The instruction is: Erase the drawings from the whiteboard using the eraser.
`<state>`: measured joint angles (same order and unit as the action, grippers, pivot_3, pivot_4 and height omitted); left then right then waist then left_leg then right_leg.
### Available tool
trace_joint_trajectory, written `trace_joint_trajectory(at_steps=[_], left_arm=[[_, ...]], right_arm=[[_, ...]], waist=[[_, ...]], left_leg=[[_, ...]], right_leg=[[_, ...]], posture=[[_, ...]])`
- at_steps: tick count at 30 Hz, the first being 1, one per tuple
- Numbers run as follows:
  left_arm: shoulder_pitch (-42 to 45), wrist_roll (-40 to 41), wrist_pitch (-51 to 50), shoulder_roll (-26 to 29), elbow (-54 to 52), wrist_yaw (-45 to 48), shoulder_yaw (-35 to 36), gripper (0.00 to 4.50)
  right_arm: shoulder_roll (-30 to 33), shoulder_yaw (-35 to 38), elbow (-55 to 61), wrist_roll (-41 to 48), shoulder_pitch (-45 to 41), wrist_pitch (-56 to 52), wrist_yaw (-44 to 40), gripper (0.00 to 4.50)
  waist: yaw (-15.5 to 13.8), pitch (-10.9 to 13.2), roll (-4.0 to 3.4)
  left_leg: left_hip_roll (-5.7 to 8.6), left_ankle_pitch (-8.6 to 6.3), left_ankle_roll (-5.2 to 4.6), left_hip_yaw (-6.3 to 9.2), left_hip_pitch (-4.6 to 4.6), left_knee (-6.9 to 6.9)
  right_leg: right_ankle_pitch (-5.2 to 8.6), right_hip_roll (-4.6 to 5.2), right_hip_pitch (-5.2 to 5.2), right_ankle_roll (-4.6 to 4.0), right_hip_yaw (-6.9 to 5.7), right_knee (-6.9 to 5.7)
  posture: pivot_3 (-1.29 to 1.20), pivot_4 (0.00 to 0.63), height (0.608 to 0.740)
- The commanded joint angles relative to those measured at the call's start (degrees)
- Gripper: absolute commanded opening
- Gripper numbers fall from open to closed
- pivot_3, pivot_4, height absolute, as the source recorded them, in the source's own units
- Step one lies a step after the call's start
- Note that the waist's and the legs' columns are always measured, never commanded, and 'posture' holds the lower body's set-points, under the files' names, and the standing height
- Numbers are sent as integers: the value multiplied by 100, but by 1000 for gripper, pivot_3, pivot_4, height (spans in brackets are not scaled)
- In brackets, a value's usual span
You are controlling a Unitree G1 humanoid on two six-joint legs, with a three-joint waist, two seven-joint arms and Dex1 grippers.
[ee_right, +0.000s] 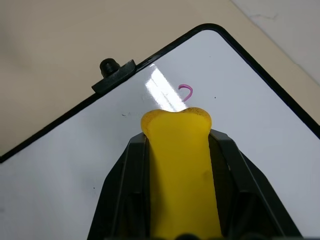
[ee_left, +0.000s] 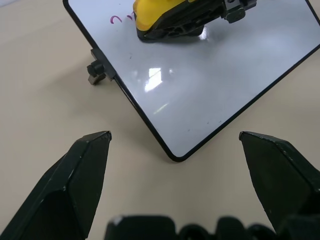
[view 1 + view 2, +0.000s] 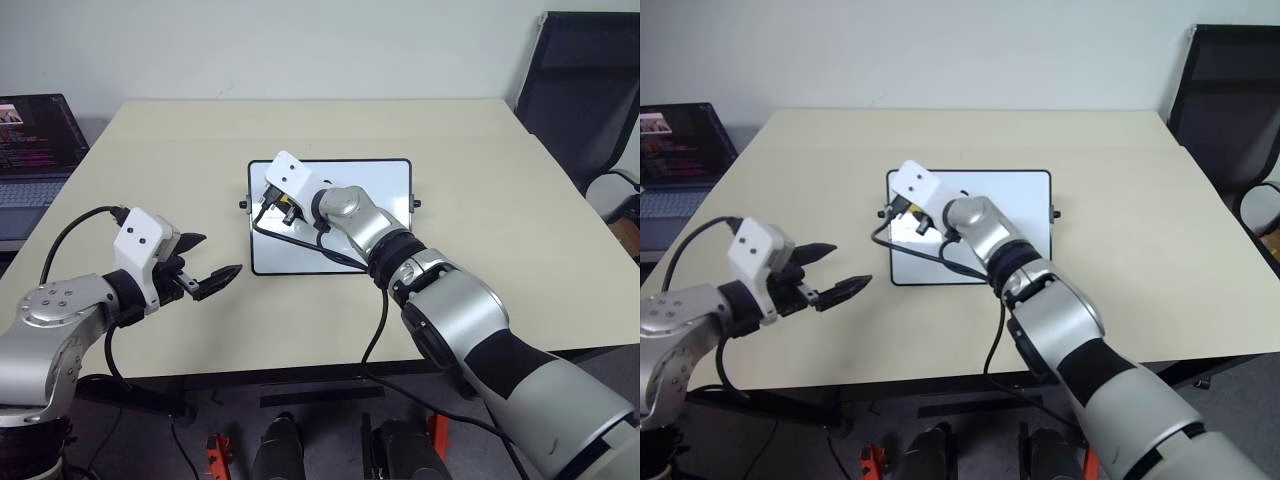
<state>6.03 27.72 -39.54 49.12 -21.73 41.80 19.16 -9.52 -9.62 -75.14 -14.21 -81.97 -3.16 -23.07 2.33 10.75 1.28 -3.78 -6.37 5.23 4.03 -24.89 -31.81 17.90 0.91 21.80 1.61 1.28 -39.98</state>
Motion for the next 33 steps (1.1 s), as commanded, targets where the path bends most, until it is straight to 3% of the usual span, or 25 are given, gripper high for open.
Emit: trace_joint_trajectory(at_steps=[1, 10, 17, 24, 31, 33], left_arm=[[-76, -40, 65, 137, -143, -48, 359, 4500], [-208, -21, 25, 124, -269, -97, 467, 4500], [-271, 2, 13, 140, -304, -117, 517, 4500], [-221, 6, 14, 148, -280, -112, 450, 4500], [-174, -2, 32, 131, -257, -110, 389, 4500], [-175, -5, 38, 122, -254, -106, 382, 4500]], right_arm=[[-199, 112, -57, 56, -258, -2, 278, 1197], [-281, 347, -110, 214, -348, -25, 332, 1197], [-326, 21, -123, 4, -216, -107, -313, 1197], [-288, 198, -75, 126, -458, 141, 467, 1196], [-329, -460, -131, -368, -131, 35, -654, 1196], [-291, -545, -103, -436, -102, 104, -582, 1196]], waist=[[4, 1, 0], [-79, 0, 5], [-48, 0, 5], [-96, 1, 5], [-57, 0, 5], [-62, 0, 5]], left_leg=[[0, 0, 0, 0, 0, 2], [8, -29, 44, 2, -68, -2], [6, -55, 81, 1, -96, -1], [8, -56, 81, 10, -94, -10], [8, -56, 81, 10, -94, -6], [8, -56, 81, 11, -91, -7]], right_leg=[[2, 0, 1, -4, -1, 0], [-3, 11, 21, 23, -11, 55], [35, 10, 43, 19, -15, 54], [38, 10, 43, 16, -26, 33], [38, 10, 42, 16, -26, 34], [39, 9, 42, 15, -25, 28]], posture=[[0, 150, 740], [0, 150, 740], [0, 150, 740], [0, 150, 740], [0, 150, 740], [0, 150, 740]])
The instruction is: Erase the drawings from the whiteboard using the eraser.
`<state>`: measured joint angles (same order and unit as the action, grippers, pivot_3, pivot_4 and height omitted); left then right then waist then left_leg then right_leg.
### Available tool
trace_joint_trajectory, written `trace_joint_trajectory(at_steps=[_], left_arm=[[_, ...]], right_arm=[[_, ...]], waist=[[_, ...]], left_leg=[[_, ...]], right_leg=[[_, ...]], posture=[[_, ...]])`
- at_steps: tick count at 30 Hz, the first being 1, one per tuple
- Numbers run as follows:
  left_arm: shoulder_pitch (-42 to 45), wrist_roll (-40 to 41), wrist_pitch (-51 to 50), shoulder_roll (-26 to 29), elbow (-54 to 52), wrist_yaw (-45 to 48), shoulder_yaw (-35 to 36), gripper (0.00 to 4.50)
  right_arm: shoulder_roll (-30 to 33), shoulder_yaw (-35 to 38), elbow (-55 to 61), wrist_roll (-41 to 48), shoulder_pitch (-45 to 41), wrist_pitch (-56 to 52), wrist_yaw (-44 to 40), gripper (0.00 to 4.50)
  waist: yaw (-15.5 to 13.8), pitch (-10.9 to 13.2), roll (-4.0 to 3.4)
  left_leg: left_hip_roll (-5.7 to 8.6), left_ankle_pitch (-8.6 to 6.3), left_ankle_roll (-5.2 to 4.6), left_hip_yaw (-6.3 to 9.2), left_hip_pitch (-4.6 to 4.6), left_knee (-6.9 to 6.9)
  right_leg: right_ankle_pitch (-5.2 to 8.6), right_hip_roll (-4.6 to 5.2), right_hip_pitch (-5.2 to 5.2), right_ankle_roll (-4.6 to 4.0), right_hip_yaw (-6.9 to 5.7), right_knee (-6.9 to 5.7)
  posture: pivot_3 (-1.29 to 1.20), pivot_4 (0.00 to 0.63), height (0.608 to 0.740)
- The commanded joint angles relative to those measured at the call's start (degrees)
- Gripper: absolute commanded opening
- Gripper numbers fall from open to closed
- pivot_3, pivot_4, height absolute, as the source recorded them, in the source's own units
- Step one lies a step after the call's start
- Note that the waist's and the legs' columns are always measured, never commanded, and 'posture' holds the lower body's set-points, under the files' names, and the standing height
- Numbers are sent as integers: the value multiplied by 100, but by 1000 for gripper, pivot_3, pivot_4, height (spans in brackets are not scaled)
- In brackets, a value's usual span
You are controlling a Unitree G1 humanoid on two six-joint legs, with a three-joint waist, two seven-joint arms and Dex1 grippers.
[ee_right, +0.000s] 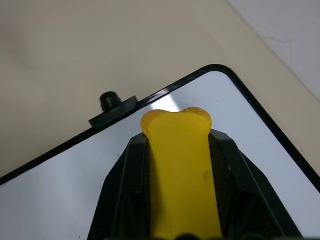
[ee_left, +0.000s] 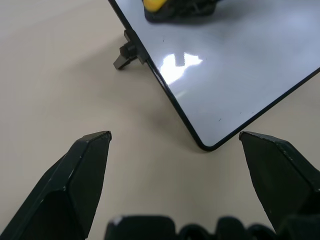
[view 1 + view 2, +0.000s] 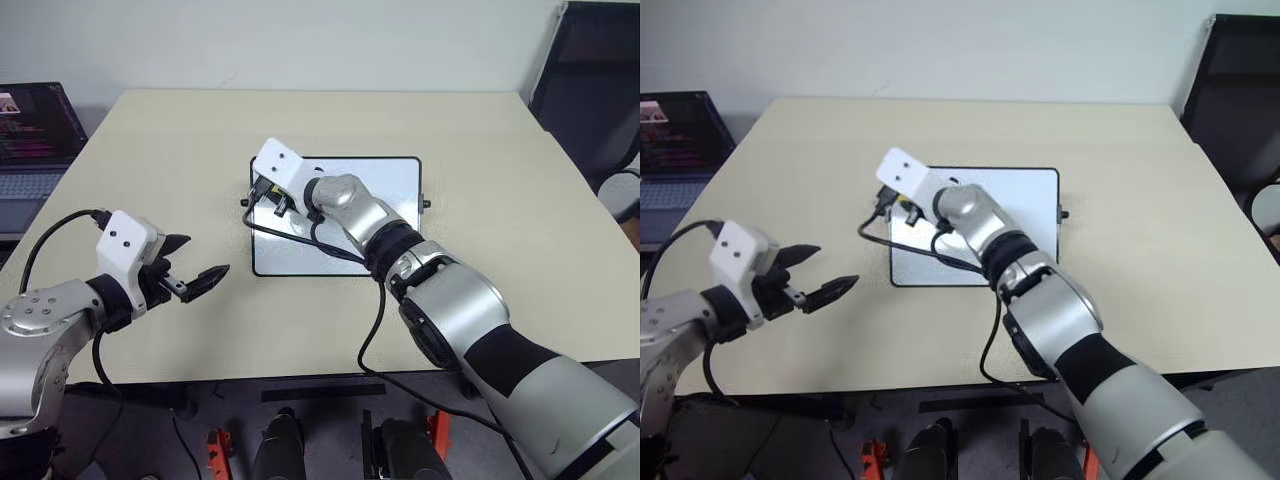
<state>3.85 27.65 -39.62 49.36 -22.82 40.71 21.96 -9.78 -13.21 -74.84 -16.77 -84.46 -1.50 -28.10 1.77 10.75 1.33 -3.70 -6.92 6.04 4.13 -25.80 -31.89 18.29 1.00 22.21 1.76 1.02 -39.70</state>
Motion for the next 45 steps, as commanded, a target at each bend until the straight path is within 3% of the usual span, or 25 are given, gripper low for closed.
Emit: trace_joint_trajectory(at_steps=[1, 5, 9, 19, 27, 31, 35, 38, 41, 45], left_arm=[[44, 1, 47, 92, -143, 5, 97, 4500], [65, 1, 54, 79, -135, 11, 54, 4500], [94, -2, 64, 76, -113, 18, 19, 4500], [242, -16, 128, 48, 31, 78, -114, 4500], [510, -39, 251, 8, 241, 176, -366, 4500], [618, -20, 397, -18, 307, 258, -474, 4500], [700, 48, 561, -85, 260, 396, -569, 4500], [828, 26, 601, -98, 369, 460, -684, 4500], [1060, -35, 665, -105, 573, 575, -906, 4500], [1451, -110, 729, -148, 823, 720, -1195, 4500]], right_arm=[[-249, -153, -120, -154, 128, -30, 73, 1196], [-128, 25, -94, -48, -83, 200, 1005, 1196], [-54, 68, -129, -34, -170, 213, 1281, 1196], [38, -518, -125, -453, 345, 229, -87, 1196], [295, -19, 310, 67, 395, 509, 169, 1196], [559, 515, 1242, 714, 779, 293, -214, 1196], [1011, 448, 4245, 1004, 2354, -1037, -712, 1195], [1308, 395, 5771, 885, 3268, -1750, -516, 1195], [1323, 377, 6376, 800, 3627, -1968, -145, 1195], [1178, 202, 6420, 757, 3470, -1733, 200, 1195]], waist=[[-11, 0, 0], [-29, 1, 0], [-41, 1, 0], [-29, -1, 2], [-35, -2, 3], [-86, -2, 3], [-112, -3, 5], [-96, -1, 2], [-71, -1, 2], [13, -1, 2]], left_leg=[[0, 0, 0, 0, 0, -2], [1, 0, 0, 2, -1, -6], [1, 1, 1, 6, -4, -5], [1, 1, 0, 6, 1, -8], [2, 1, 1, 7, 2, -14], [2, 1, 2, 9, -8, -10], [2, 0, 3, 6, -12, -5], [1, -3, 9, -1, -16, -4], [1, -3, 9, -2, -14, -8], [2, -1, 8, -2, -4, -25]], right_leg=[[0, 0, 0, 0, 0, -2], [0, 0, 1, 0, -1, -11], [1, 1, 1, -1, -4, -7], [2, 0, -1, -2, -5, -19], [1, 0, -3, -1, -5, -24], [1, 1, -2, -1, -9, -15], [4, 2, -4, 3, -8, -1], [11, 2, 5, 7, -3, -6], [21, 2, 7, 3, -4, -20], [20, 0, 4, 3, -2, -43]], posture=[[0, 150, 740], [0, 150, 740], [0, 150, 740], [0, 150, 740], [0, 150, 740], [0, 150, 740], [0, 150, 740], [0, 150, 740], [0, 150, 740], [0, 150, 740]])
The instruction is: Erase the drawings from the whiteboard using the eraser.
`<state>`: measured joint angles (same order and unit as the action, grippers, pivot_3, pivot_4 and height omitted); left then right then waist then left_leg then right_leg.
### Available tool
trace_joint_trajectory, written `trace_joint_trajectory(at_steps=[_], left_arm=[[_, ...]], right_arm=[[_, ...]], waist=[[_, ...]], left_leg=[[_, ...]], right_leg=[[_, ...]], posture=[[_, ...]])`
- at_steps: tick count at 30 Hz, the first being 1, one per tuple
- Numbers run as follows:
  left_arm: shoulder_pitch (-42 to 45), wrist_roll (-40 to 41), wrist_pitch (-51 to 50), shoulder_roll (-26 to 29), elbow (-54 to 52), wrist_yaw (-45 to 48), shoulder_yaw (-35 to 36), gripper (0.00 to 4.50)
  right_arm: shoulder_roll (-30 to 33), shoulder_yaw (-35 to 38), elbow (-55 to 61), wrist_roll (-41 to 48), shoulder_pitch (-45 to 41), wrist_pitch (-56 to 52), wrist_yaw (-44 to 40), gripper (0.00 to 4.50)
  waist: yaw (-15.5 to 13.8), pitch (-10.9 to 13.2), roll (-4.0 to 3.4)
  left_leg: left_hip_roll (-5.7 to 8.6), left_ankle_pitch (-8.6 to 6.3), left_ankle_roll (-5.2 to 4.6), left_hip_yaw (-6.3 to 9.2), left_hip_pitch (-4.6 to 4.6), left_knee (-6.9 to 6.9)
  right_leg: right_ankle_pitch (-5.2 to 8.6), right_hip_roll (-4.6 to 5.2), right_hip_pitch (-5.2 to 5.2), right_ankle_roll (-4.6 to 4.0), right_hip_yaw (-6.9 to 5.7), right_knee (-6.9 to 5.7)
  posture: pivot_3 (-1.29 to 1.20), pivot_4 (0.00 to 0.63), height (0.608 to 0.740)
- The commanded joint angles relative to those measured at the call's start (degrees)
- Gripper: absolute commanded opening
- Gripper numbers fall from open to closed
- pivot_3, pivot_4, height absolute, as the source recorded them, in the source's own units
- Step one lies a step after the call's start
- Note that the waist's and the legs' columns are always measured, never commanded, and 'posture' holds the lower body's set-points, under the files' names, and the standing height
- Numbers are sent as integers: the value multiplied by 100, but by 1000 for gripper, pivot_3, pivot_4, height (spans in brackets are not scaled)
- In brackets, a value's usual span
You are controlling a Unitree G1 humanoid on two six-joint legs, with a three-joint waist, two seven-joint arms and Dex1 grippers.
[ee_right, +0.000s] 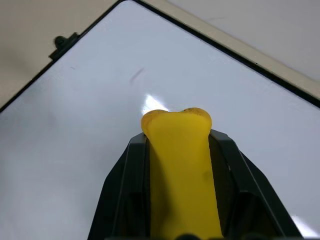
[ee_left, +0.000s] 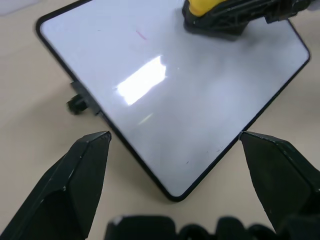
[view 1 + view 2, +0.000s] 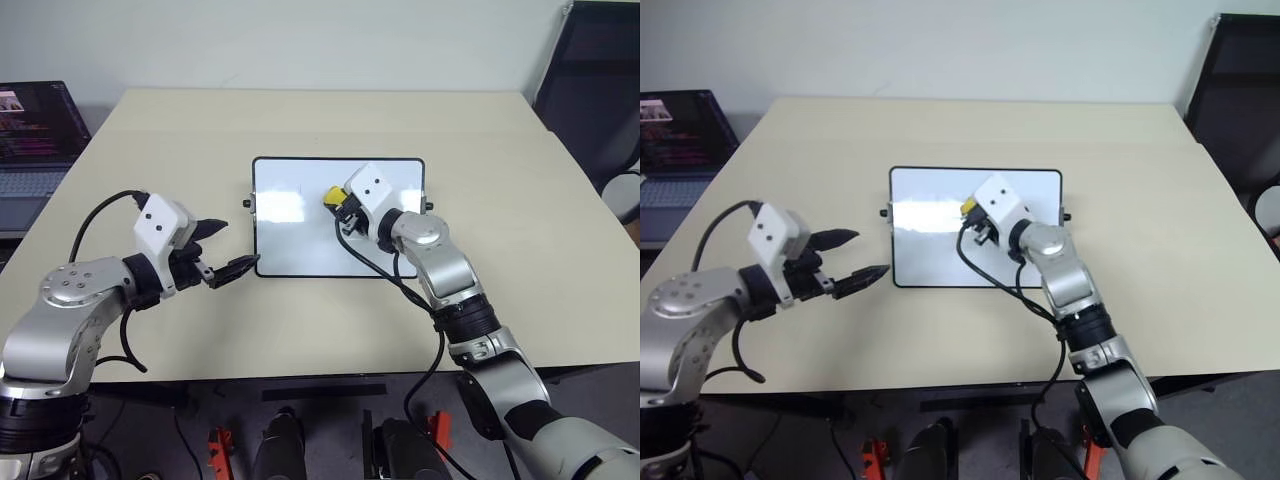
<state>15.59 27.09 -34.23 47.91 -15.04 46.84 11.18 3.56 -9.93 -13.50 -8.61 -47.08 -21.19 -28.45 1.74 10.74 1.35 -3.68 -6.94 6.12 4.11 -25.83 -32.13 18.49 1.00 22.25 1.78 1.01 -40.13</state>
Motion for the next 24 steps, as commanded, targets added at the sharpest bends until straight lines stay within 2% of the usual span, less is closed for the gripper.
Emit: trace_joint_trajectory(at_steps=[1, 8, 13, 18, 22, 24], left_arm=[[358, -72, 204, -9, 95, 139, -170, 4500], [626, -220, 288, 13, 415, 294, -341, 4500], [679, -310, 239, 55, 514, 281, -364, 4500], [623, -333, 228, 51, 472, 272, -349, 4500], [519, -336, 228, 39, 407, 246, -315, 4500], [484, -331, 232, 41, 398, 242, -295, 4500]], right_arm=[[-188, -153, 281, -58, -327, 288, 301, 1195], [-349, -433, -206, -159, -874, 545, 426, 1195], [-535, -825, -1446, -371, -1549, 619, 329, 1195], [-656, -770, -2805, -399, -2024, 903, 509, 1195], [-591, -612, -3550, -233, -2115, 711, 361, 1195], [-502, -652, -3570, -178, -2003, 583, -14, 1195]], waist=[[28, 0, 0], [24, 0, 0], [27, 0, 0], [-12, 0, 0], [-9, 0, 0], [-14, 0, 1]], left_leg=[[0, 0, 0, 1, 1, -6], [-1, 0, 0, 2, 3, -18], [-1, -1, -1, 5, 3, -41], [-1, -1, -1, 9, 2, -65], [0, -1, -1, 9, 1, -69], [-2, -1, -1, 13, 2, -68]], right_leg=[[0, -2, -1, 0, 1, -6], [0, -3, 0, 0, 3, -20], [0, -5, 0, 0, 3, -43], [1, -6, -1, 0, 3, -63], [1, -5, -1, 0, 4, -65], [1, -7, -2, 0, 0, -68]], posture=[[0, 150, 740], [0, 150, 740], [0, 150, 740], [0, 150, 740], [0, 150, 740], [0, 150, 740]])
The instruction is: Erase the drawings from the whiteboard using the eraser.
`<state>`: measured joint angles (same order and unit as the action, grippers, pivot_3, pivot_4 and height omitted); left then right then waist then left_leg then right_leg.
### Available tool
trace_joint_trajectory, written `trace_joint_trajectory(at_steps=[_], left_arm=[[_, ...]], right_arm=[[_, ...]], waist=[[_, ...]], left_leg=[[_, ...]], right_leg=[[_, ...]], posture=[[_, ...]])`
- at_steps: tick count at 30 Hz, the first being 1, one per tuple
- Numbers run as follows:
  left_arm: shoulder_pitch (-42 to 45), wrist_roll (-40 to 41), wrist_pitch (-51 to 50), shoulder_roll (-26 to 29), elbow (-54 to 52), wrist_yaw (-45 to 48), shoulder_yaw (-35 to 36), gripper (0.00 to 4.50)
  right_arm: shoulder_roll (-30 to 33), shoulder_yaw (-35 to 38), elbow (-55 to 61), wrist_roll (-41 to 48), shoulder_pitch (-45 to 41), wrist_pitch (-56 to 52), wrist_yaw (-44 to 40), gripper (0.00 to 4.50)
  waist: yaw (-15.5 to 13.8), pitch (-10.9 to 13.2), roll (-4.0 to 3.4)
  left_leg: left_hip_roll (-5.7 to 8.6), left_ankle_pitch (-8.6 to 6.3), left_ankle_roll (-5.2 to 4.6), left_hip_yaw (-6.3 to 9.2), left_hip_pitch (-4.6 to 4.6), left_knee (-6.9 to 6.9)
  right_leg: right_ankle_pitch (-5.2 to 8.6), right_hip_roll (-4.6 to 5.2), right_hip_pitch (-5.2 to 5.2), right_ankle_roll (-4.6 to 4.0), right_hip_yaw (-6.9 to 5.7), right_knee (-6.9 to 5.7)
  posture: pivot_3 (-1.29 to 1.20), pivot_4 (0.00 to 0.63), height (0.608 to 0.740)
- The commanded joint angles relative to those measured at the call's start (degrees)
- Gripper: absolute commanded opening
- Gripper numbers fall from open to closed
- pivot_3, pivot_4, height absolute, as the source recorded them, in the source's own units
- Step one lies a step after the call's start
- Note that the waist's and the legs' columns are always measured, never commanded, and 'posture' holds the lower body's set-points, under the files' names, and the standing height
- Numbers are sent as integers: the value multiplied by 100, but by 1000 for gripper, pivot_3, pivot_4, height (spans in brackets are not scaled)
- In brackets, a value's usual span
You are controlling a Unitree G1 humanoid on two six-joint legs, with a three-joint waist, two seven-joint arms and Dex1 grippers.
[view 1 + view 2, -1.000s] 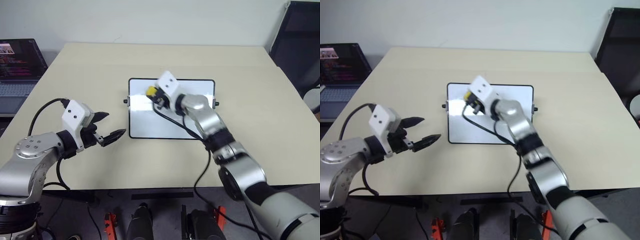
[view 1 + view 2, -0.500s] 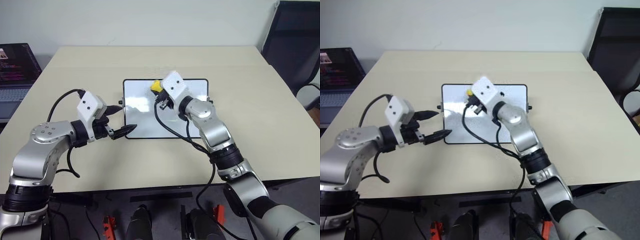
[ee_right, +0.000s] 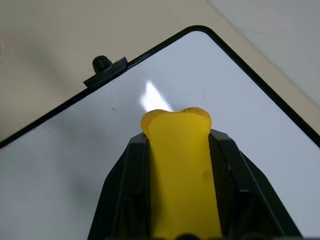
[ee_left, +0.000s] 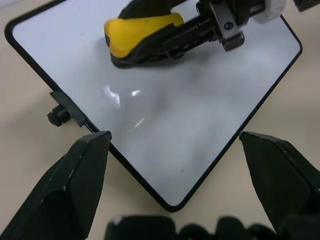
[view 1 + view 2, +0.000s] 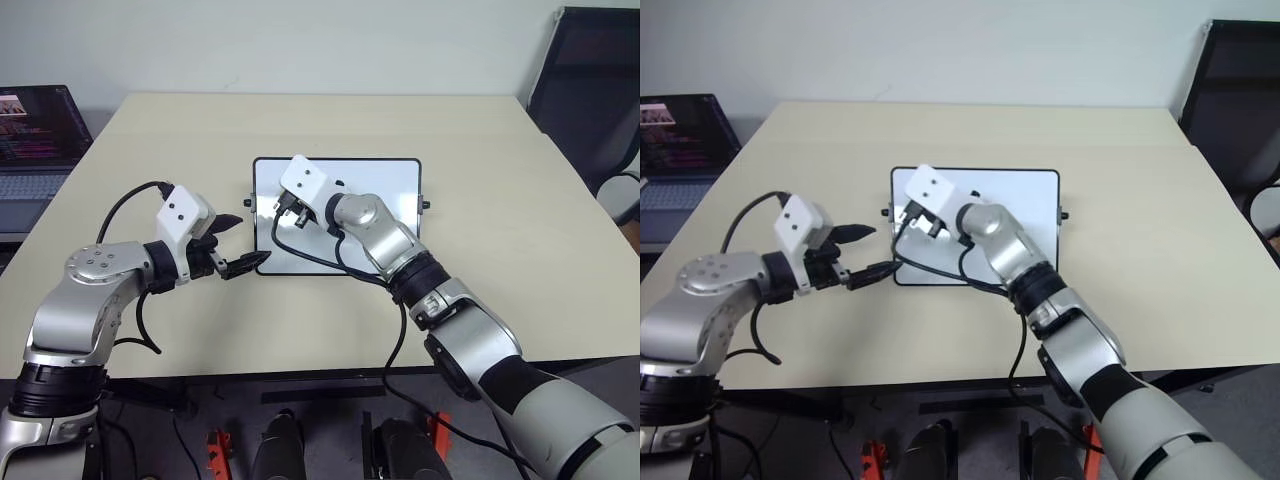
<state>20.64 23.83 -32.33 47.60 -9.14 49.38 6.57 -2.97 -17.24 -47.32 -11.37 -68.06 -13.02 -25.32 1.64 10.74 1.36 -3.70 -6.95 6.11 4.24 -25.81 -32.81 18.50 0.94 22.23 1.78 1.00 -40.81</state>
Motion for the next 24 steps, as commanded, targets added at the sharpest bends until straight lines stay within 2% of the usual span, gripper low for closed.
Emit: trace_joint_trajectory(at_steps=[1, 3, 5, 9, 14, 16, 24], left_arm=[[-37, -2, 42, 75, -198, -14, 175, 4500], [-58, 2, 48, 73, -201, -16, 183, 4500], [-55, 3, 53, 64, -191, -17, 175, 4500], [-9, -13, 79, 43, -143, -11, 136, 4500], [0, -21, 102, 31, -124, -3, 124, 4500], [-11, -17, 98, 27, -137, -7, 126, 4500], [-40, -17, 121, 25, -119, -10, 150, 4500]], right_arm=[[192, 45, -138, 112, 158, -305, -515, 1195], [283, -67, 54, 151, 289, -435, -959, 1195], [323, -68, 170, 144, 300, -348, -1037, 1195], [218, 407, -249, 111, -159, 373, 303, 1195], [120, 441, -600, 110, -331, 664, 594, 1195], [97, 358, -677, 51, -313, 637, 528, 1195], [422, -396, -149, -385, 268, 263, -638, 1195]], waist=[[-8, 0, 0], [-10, -1, 1], [-11, -1, 2], [-9, 0, 0], [-8, 0, 1], [1, 0, 1], [0, -1, 1]], left_leg=[[1, 0, 0, 1, 1, 0], [2, 0, 0, 1, 1, -4], [2, 0, 0, 2, 4, -5], [1, 0, 0, 5, 7, -5], [3, -1, 0, 3, 1, 0], [3, -1, 0, 2, 1, 6], [2, -1, 0, 2, 3, 1]], right_leg=[[0, 0, -2, 0, -1, -1], [0, 1, -5, 0, 0, -1], [0, 1, -8, 0, -1, -3], [0, -1, -5, 0, -2, -12], [0, 2, -4, 0, -1, 2], [2, 1, -3, 0, -1, 5], [5, 1, -5, 1, -1, -2]], posture=[[0, 150, 740], [0, 150, 740], [0, 150, 740], [0, 150, 740], [0, 150, 740], [0, 150, 740], [0, 150, 740]])
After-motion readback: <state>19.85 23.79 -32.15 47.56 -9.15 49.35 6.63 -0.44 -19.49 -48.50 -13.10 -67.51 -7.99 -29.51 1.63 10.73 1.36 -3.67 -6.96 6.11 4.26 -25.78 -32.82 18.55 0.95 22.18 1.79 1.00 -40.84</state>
